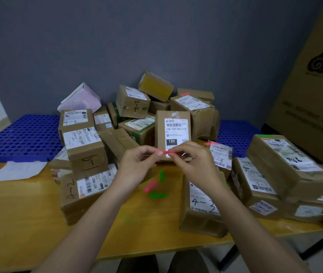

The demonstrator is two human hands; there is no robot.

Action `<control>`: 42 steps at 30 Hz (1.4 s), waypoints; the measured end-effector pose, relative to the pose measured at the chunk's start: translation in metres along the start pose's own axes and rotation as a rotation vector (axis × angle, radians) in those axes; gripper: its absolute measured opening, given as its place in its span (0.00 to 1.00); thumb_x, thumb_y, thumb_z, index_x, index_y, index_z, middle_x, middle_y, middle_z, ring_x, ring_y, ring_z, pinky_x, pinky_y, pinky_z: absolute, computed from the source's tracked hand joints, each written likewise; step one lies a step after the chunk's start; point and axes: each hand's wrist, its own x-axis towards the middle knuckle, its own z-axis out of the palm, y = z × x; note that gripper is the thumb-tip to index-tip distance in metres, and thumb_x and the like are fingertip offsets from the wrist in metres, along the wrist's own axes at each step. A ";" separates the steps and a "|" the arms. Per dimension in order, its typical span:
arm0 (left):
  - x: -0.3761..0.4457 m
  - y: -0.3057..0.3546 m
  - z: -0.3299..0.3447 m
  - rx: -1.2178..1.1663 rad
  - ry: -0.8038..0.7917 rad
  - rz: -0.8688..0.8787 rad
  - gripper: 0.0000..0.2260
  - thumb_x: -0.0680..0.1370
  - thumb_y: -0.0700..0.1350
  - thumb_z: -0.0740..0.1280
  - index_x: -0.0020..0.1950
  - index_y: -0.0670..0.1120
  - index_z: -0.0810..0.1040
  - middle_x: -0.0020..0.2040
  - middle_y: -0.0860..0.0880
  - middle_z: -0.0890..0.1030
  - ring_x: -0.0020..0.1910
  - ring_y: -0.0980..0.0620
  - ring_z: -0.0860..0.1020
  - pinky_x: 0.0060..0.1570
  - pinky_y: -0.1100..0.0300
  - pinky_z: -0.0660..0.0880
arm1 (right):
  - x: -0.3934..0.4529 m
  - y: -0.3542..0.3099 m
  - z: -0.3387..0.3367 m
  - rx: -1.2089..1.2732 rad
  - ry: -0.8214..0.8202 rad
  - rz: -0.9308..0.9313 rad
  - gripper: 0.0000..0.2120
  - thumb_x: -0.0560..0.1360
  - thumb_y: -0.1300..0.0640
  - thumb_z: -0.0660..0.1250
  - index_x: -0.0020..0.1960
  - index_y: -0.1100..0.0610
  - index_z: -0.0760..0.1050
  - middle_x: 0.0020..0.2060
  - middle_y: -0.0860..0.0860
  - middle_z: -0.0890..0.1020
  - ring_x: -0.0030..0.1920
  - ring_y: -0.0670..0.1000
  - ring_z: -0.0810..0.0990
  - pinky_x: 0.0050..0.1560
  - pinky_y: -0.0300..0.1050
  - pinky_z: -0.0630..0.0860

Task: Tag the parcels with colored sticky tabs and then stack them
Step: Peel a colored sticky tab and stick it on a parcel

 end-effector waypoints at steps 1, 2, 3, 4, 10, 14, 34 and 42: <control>0.002 0.002 0.001 0.003 0.023 0.006 0.03 0.76 0.44 0.69 0.45 0.50 0.83 0.40 0.54 0.84 0.43 0.58 0.82 0.47 0.59 0.80 | 0.000 -0.002 0.000 0.028 -0.010 0.021 0.06 0.73 0.62 0.72 0.50 0.58 0.84 0.41 0.45 0.80 0.44 0.44 0.79 0.42 0.32 0.76; 0.005 0.003 0.002 0.011 0.034 0.015 0.04 0.76 0.43 0.68 0.44 0.51 0.82 0.39 0.54 0.83 0.41 0.58 0.81 0.46 0.59 0.80 | 0.000 -0.004 -0.001 0.083 -0.021 0.068 0.06 0.73 0.62 0.72 0.50 0.58 0.83 0.42 0.46 0.81 0.44 0.44 0.80 0.43 0.33 0.77; 0.008 0.005 0.002 0.028 0.036 0.027 0.06 0.77 0.43 0.68 0.43 0.51 0.82 0.38 0.53 0.83 0.40 0.59 0.80 0.45 0.59 0.79 | 0.000 -0.006 -0.003 0.158 -0.031 0.132 0.06 0.74 0.62 0.71 0.51 0.58 0.83 0.43 0.48 0.82 0.45 0.45 0.80 0.44 0.34 0.77; 0.010 0.006 0.003 0.049 0.030 0.037 0.06 0.77 0.42 0.67 0.42 0.52 0.82 0.37 0.53 0.82 0.38 0.59 0.80 0.44 0.60 0.79 | 0.001 -0.007 -0.005 0.238 -0.038 0.201 0.06 0.74 0.62 0.70 0.51 0.58 0.83 0.44 0.49 0.83 0.45 0.45 0.80 0.45 0.36 0.78; 0.013 0.014 0.003 -0.159 -0.119 -0.042 0.03 0.76 0.42 0.68 0.47 0.45 0.81 0.38 0.51 0.83 0.39 0.57 0.81 0.44 0.62 0.79 | 0.008 -0.015 -0.008 0.666 0.058 0.536 0.07 0.76 0.65 0.66 0.46 0.57 0.82 0.36 0.53 0.83 0.39 0.48 0.81 0.47 0.45 0.80; 0.012 0.014 0.003 -0.204 -0.085 -0.050 0.05 0.74 0.41 0.70 0.49 0.45 0.80 0.38 0.50 0.84 0.40 0.55 0.82 0.43 0.64 0.78 | 0.011 -0.015 -0.008 0.718 0.074 0.551 0.09 0.75 0.67 0.67 0.49 0.55 0.80 0.38 0.57 0.82 0.38 0.49 0.81 0.45 0.41 0.81; 0.016 0.020 0.010 -0.381 -0.067 -0.276 0.06 0.77 0.43 0.68 0.48 0.44 0.83 0.45 0.45 0.85 0.45 0.51 0.83 0.43 0.64 0.77 | 0.008 0.000 0.006 -0.593 0.196 -0.405 0.10 0.75 0.55 0.66 0.48 0.60 0.82 0.43 0.54 0.81 0.44 0.54 0.77 0.41 0.47 0.76; 0.020 0.020 0.009 -0.435 -0.069 -0.309 0.06 0.74 0.47 0.70 0.46 0.44 0.82 0.42 0.47 0.85 0.45 0.51 0.83 0.48 0.59 0.77 | 0.012 -0.003 0.003 -0.341 0.166 -0.308 0.07 0.73 0.59 0.67 0.46 0.61 0.83 0.40 0.51 0.83 0.44 0.47 0.74 0.46 0.37 0.71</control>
